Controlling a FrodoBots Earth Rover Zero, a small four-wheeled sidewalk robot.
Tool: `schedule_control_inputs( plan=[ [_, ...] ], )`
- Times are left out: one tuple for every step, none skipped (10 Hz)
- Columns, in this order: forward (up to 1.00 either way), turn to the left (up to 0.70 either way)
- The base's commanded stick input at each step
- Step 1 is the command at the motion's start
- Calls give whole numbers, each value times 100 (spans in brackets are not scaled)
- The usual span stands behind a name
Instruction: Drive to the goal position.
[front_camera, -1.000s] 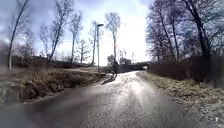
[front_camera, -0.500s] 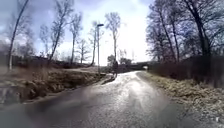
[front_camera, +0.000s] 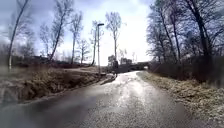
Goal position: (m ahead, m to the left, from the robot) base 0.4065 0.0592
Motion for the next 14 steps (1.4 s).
schedule_control_inputs(
  plan=[
    [85, 3],
    [85, 3],
    [85, 3],
    [85, 3],
    [85, 3],
    [85, 2],
    [85, 1],
    [85, 0],
    [85, 0],
    [85, 0],
    [85, 0],
    [85, 0],
    [85, 0],
    [85, 0]
  ],
)
